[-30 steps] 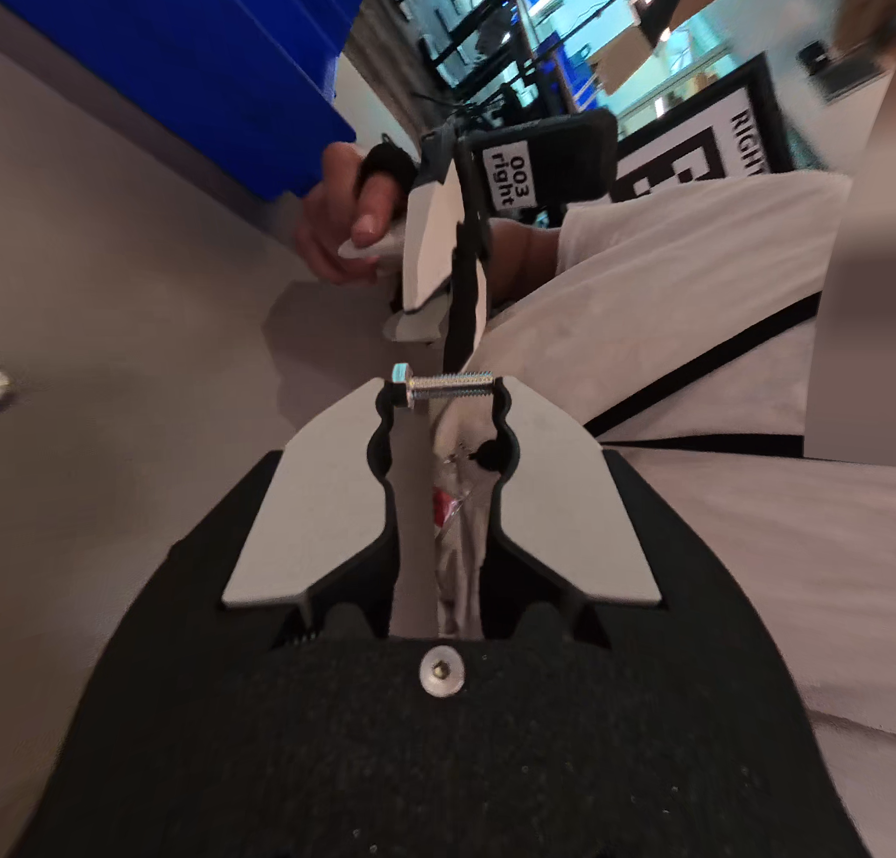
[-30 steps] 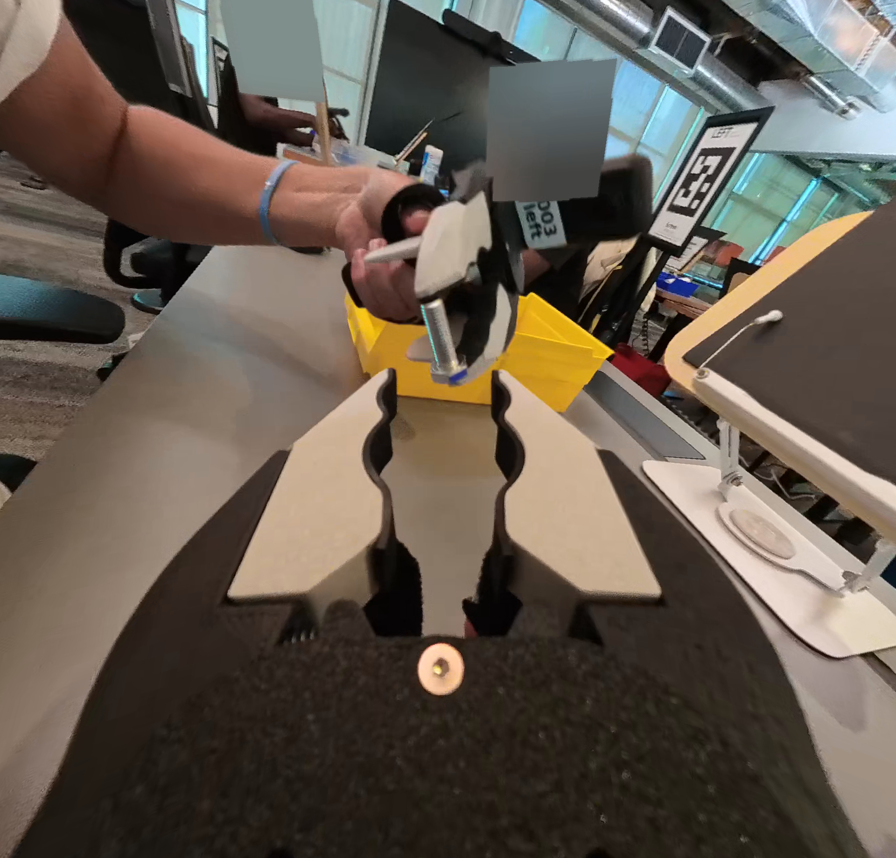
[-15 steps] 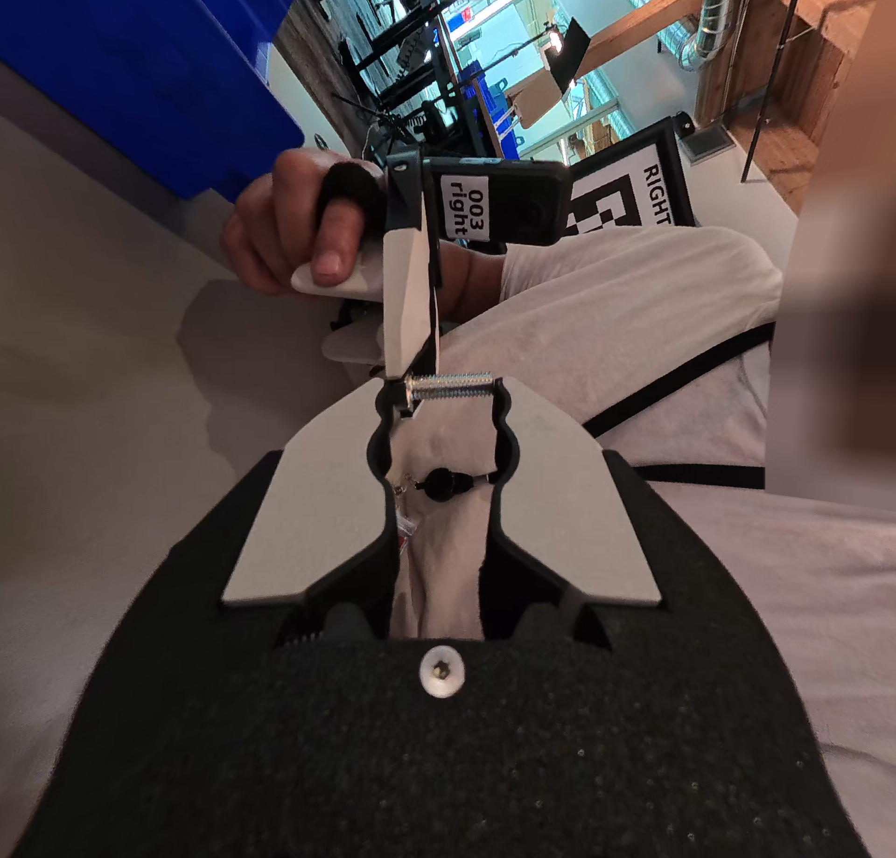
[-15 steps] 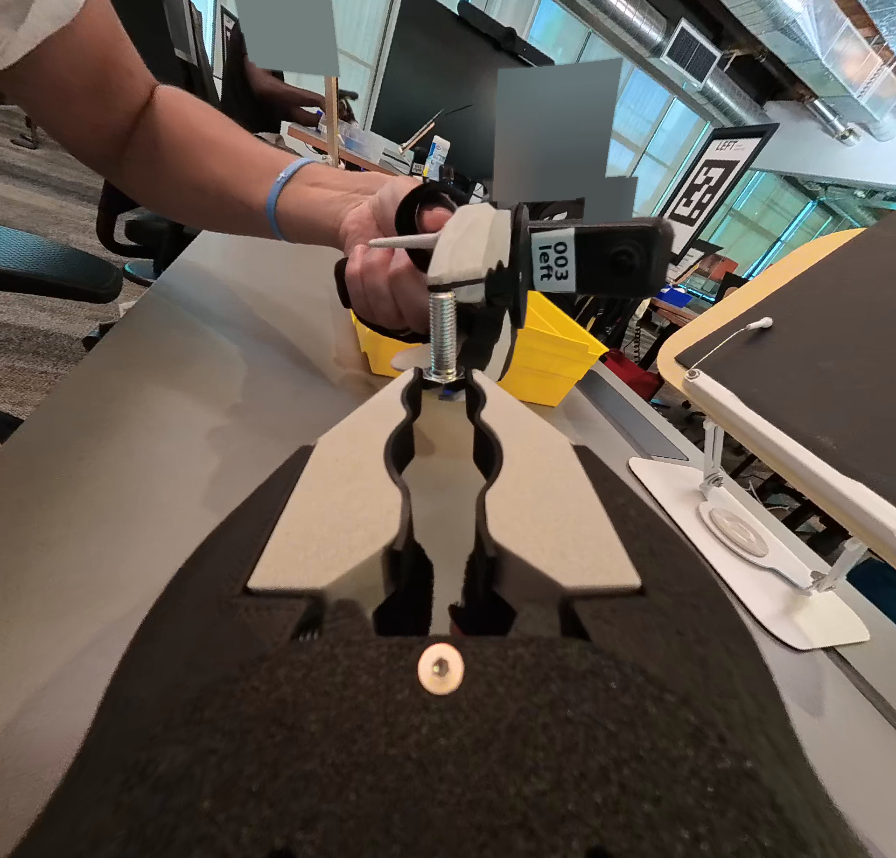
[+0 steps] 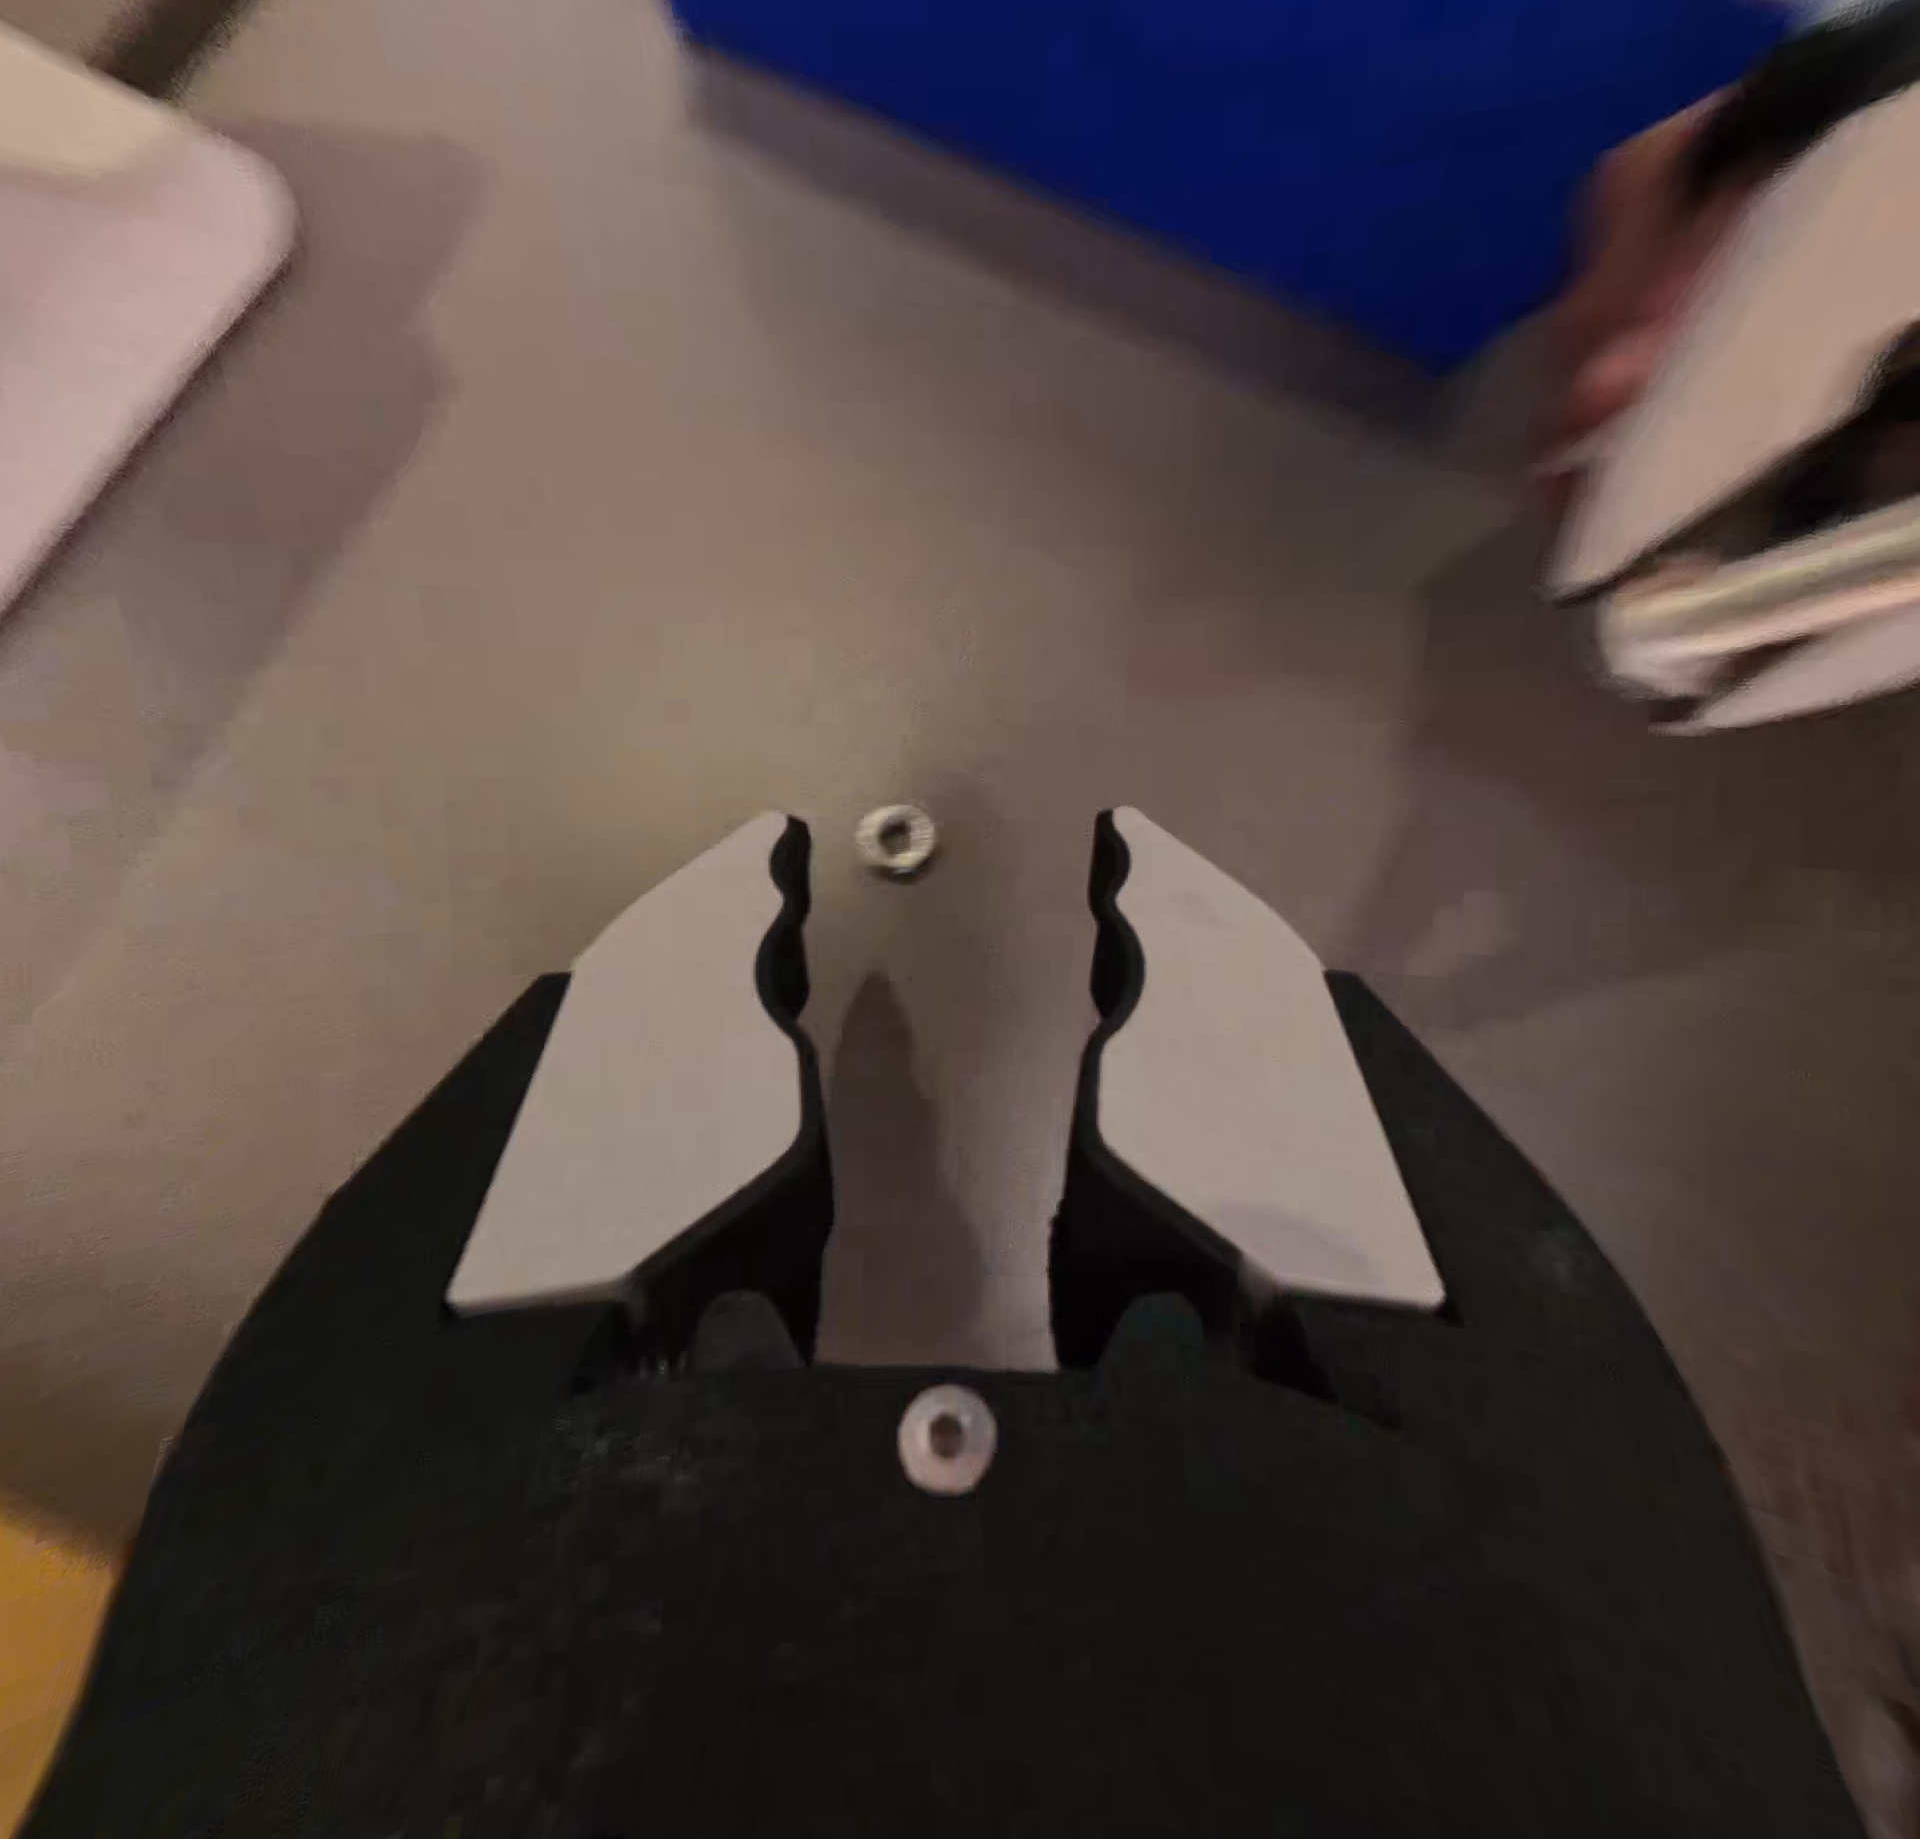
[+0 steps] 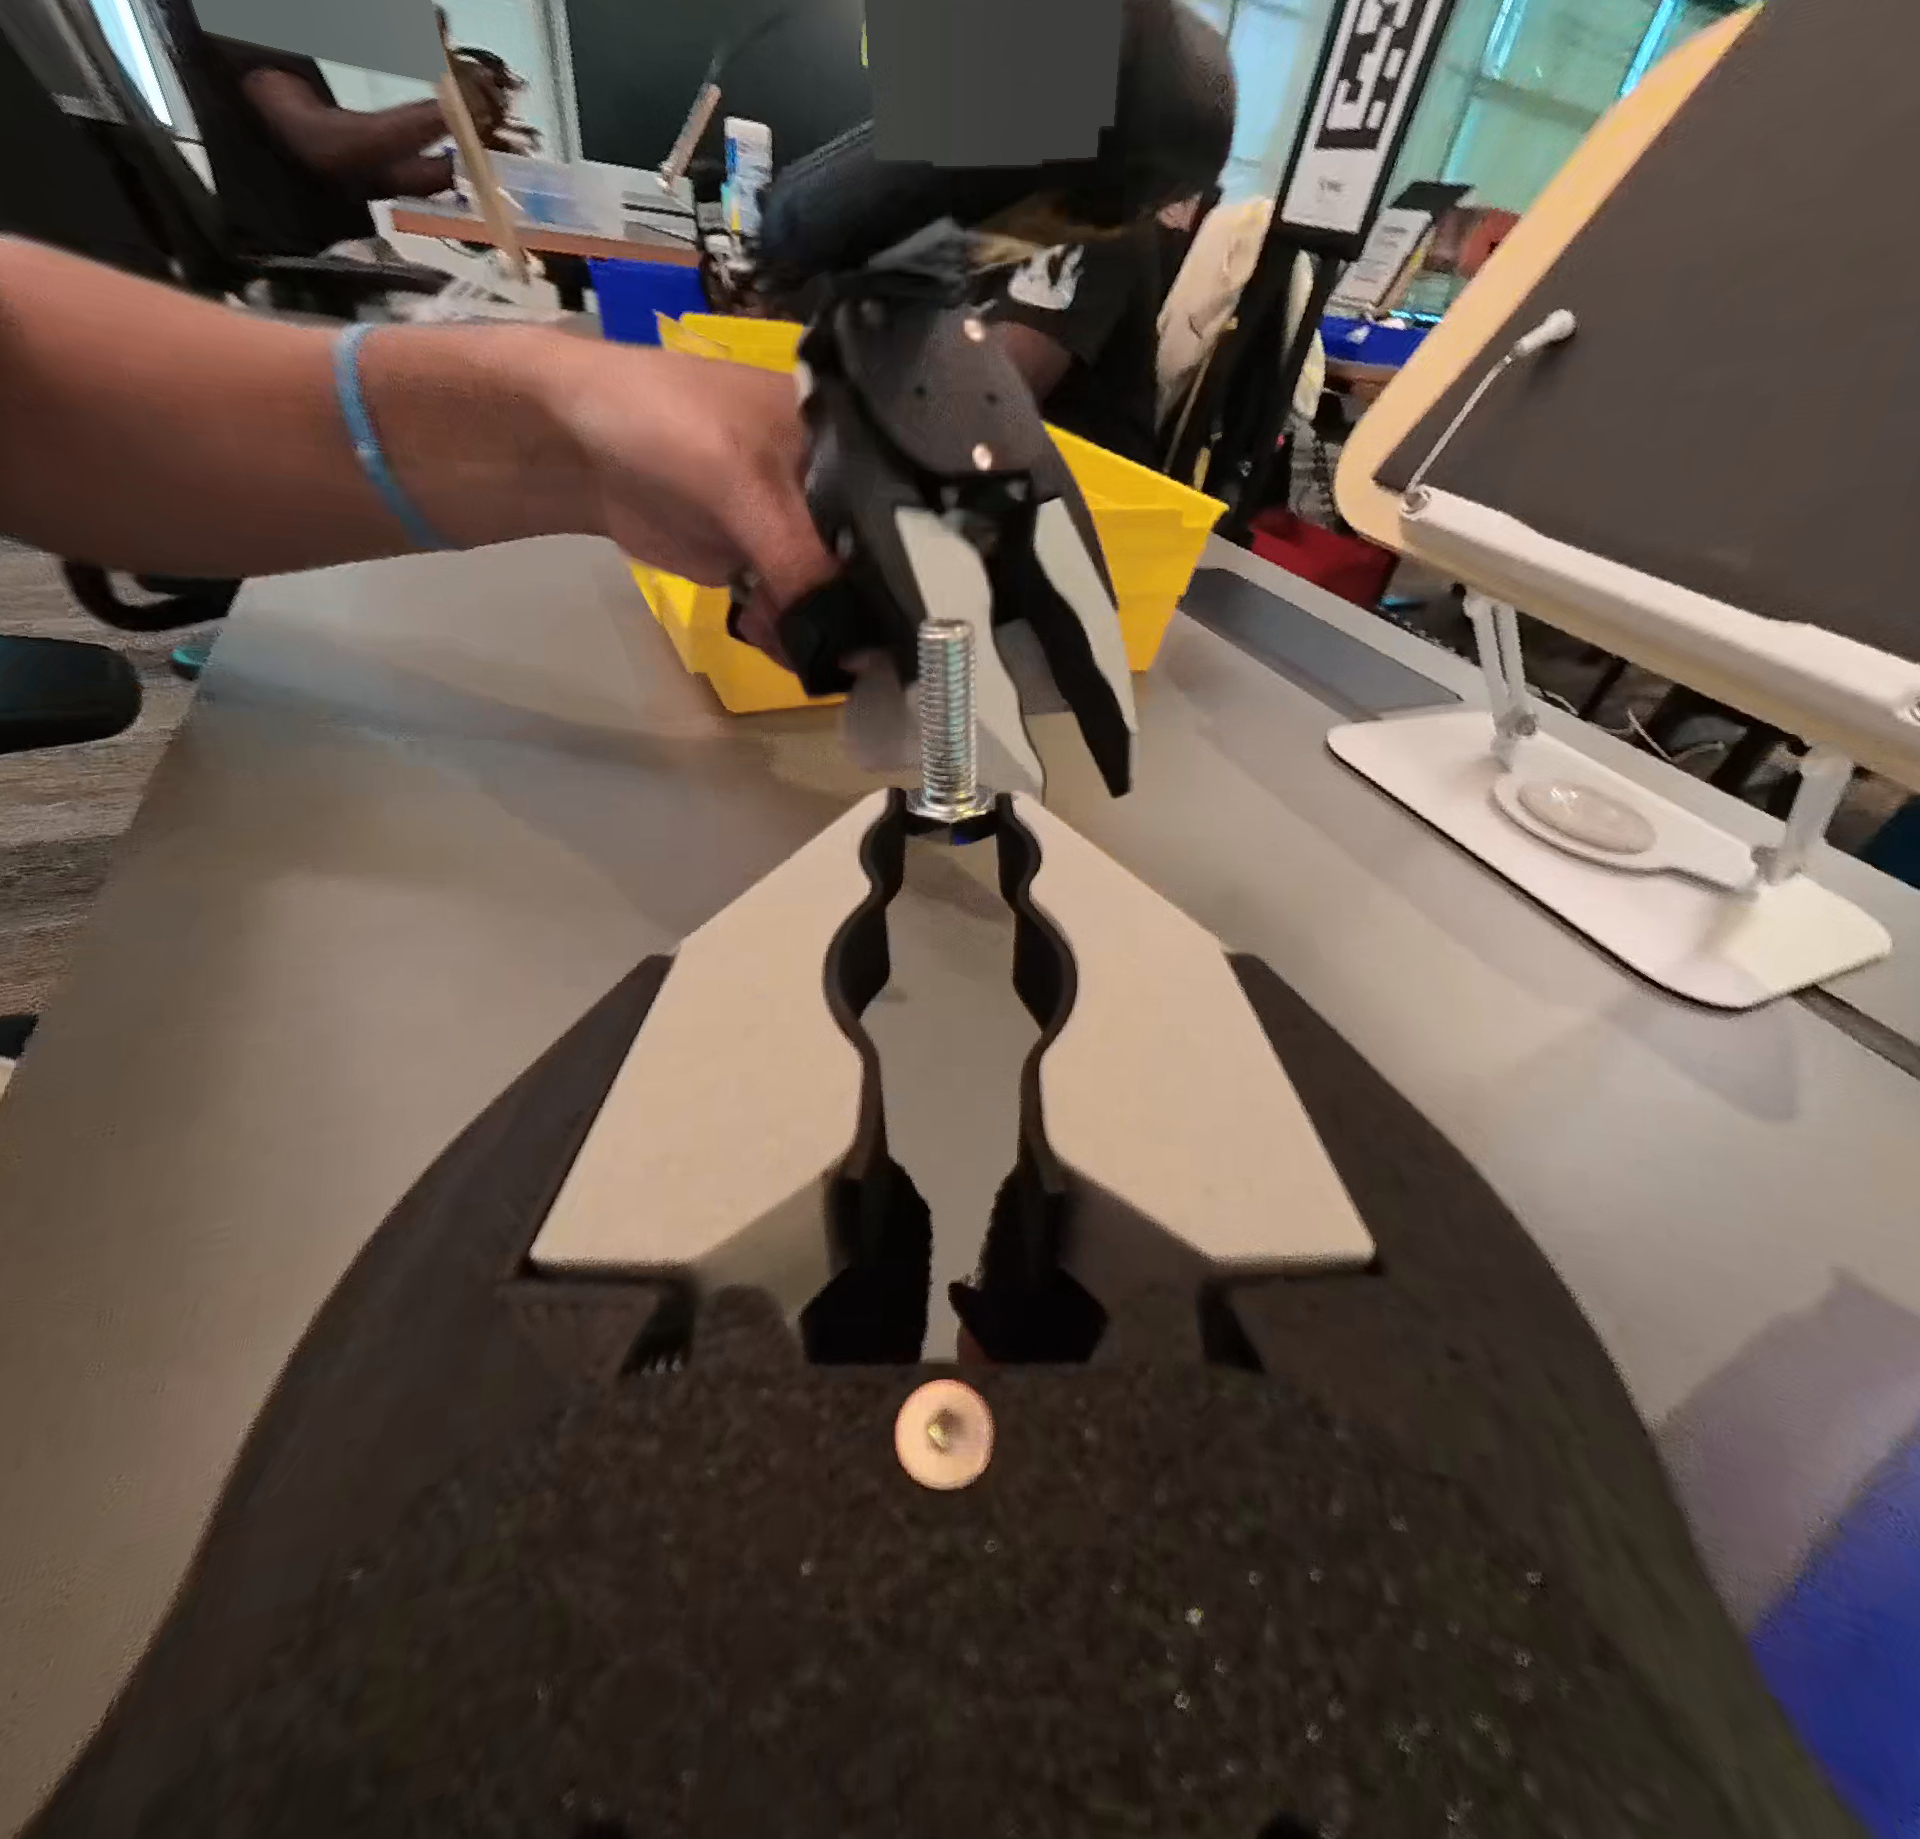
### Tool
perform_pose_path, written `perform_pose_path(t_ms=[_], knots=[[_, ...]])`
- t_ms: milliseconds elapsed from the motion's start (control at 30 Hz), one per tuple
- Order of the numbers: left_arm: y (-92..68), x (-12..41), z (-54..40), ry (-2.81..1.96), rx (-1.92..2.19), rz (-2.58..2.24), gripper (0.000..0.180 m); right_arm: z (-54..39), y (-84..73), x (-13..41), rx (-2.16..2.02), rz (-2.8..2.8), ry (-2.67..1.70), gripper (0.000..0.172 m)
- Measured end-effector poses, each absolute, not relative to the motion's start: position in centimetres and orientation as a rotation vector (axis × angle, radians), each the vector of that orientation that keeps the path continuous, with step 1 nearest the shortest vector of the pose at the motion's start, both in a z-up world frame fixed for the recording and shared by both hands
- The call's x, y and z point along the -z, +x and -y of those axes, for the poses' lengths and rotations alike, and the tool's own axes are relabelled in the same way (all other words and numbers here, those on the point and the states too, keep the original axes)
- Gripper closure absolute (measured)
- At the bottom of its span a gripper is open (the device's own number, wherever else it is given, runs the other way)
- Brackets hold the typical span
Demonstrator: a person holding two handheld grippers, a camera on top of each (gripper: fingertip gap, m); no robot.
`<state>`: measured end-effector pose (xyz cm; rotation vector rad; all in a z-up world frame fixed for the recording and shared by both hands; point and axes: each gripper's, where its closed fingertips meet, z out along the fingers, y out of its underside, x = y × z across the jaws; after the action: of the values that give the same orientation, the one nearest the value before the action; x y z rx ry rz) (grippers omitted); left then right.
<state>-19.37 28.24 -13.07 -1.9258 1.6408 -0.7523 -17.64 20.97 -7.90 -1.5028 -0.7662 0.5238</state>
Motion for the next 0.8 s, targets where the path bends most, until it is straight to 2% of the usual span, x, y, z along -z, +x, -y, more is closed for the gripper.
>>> perform_pose_path(t_ms=[67,200,367,500,567,667,800], knots=[[-19.0,14.7,-29.2,-1.954,0.577,-1.546,0.134,-21.3,-17.5,8.3,-0.493,0.759,-1.529,0.155],[-17.9,17.6,-28.3,-2.062,0.651,-1.372,0.131,-21.2,-18.0,8.9,-0.486,0.784,-1.545,0.155],[-18.4,19.1,-29.8,-2.054,0.523,-1.284,0.133,-21.1,-18.1,8.9,-0.515,0.782,-1.546,0.155],[-18.3,19.8,-29.9,-2.058,0.512,-1.299,0.151,-21.3,-17.7,8.9,-0.522,0.764,-1.555,0.155],[-18.4,19.8,-30.1,-2.059,0.514,-1.298,0.162,-21.5,-17.4,9.1,-0.514,0.757,-1.566,0.155],[-18.6,19.5,-29.8,-2.047,0.546,-1.355,0.164,-21.7,-17.4,9.6,-0.485,0.759,-1.592,0.155],[-18.3,13.7,-27.4,-1.89,0.764,-1.414,0.164,-22.4,-17.3,10.8,-0.359,0.727,-1.685,0.155]])
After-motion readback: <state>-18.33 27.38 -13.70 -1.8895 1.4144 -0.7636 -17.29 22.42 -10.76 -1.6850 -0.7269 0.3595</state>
